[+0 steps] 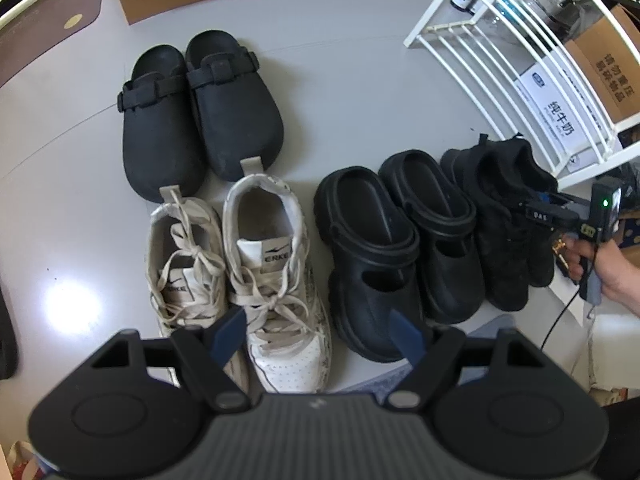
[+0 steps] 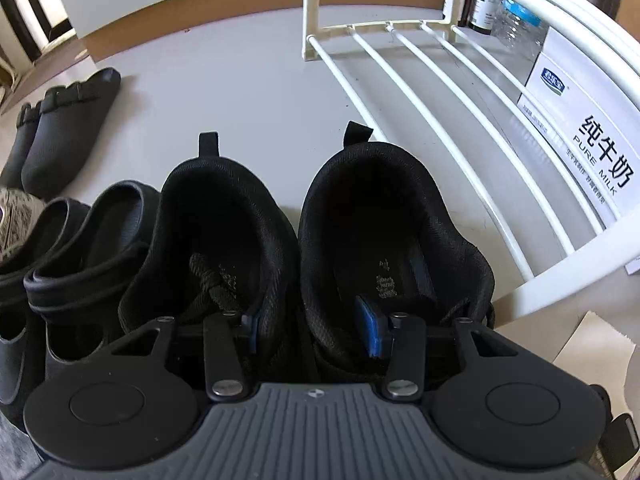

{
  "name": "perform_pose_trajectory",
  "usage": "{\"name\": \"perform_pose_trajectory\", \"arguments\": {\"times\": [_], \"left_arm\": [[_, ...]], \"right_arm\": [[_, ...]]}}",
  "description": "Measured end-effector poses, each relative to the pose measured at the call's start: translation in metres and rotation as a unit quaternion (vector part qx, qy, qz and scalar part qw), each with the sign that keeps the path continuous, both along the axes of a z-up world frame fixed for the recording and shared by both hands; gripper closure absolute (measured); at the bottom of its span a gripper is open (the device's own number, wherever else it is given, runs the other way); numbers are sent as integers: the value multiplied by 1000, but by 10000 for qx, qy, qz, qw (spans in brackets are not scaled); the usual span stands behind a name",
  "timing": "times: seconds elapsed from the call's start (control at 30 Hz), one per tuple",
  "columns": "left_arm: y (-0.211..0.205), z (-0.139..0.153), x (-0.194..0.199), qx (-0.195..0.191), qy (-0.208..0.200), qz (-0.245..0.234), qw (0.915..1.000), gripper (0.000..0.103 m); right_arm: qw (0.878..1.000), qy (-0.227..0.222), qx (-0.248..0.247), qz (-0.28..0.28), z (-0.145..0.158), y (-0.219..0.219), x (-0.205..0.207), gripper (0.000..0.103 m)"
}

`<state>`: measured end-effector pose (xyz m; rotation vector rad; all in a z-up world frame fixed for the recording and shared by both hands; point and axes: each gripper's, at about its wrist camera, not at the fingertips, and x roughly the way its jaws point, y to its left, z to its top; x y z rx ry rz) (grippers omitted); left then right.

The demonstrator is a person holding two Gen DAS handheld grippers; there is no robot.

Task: Organize scattered shoes
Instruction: 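Close the right tool on both sneaker heels and lift them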

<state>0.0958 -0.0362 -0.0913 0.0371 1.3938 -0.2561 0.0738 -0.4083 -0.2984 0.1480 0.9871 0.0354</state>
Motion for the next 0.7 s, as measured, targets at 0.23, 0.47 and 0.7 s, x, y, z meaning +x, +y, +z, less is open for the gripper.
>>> {"name": "perform_pose_trajectory", "arguments": {"times": [0.23, 0.47, 0.7], "left_arm": [[-2, -1, 0, 15, -19, -85, 10000, 31], [-4, 1, 4, 2, -81, -41, 10000, 34], [-3, -3, 5, 58, -47, 4, 10000, 34]], "right_arm": [[9998, -178, -32, 56, -6, 1, -5, 57], [9991, -382, -88, 140, -9, 0, -11, 56], [9984, -307, -277, 392, -11, 3, -7, 56]]}}
